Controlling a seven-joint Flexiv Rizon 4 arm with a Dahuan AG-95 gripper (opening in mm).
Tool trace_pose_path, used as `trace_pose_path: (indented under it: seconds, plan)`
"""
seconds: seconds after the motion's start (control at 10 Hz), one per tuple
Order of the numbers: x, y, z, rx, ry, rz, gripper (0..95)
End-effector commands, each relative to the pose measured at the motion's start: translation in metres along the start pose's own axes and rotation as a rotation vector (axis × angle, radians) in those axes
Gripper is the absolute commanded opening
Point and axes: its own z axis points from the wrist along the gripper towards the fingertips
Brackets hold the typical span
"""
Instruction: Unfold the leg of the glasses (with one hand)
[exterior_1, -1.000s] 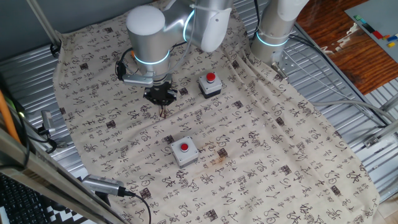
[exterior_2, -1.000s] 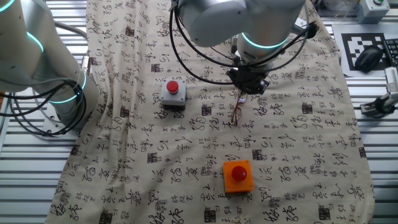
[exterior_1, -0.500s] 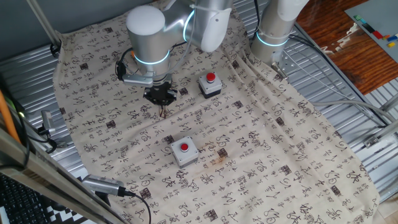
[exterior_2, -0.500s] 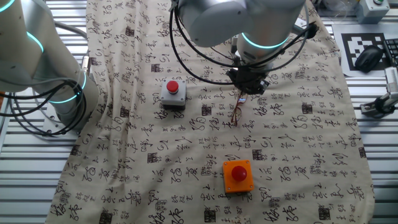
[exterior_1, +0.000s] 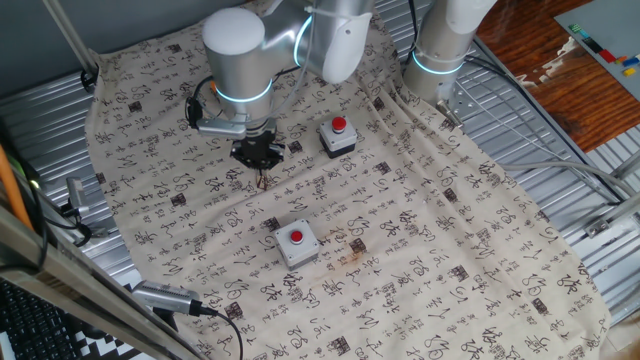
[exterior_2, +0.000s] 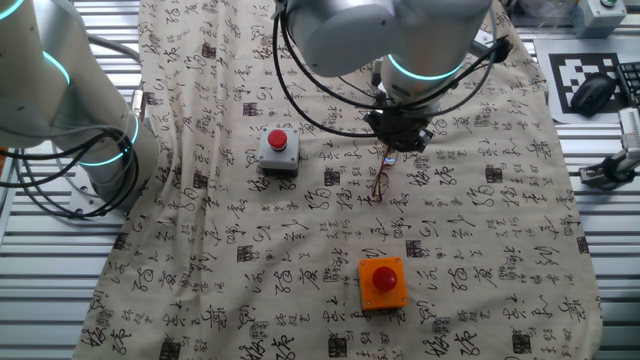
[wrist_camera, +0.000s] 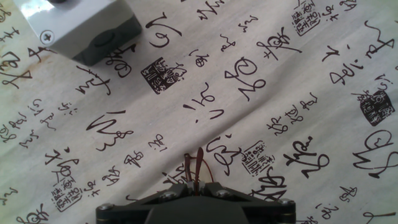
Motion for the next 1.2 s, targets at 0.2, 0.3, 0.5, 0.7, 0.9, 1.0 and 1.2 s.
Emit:
trace_pose_path:
  seconds: [0.2,0.3,0.5,0.7,0.9,1.0,1.2]
  plan:
    - [0.0006,0.0005,-0.0009,0.002,-0.005,-0.002,0.0]
    - [0.0008,0.0003,-0.0010,0.003,-0.008,-0.002,0.0]
    - [0.0016,-0.0002,-0.0013,0.003,-0.014,-0.004,0.0]
    - [0.0030,-0.0012,-0.0020,0.002,-0.018,-0.007,0.0]
    - [0.0050,-0.0025,-0.0031,-0.002,-0.027,-0.011,0.0]
    - [0.0055,-0.0028,-0.0036,-0.003,-0.030,-0.011,0.0]
    - [0.0058,-0.0027,-0.0042,-0.002,-0.038,-0.011,0.0]
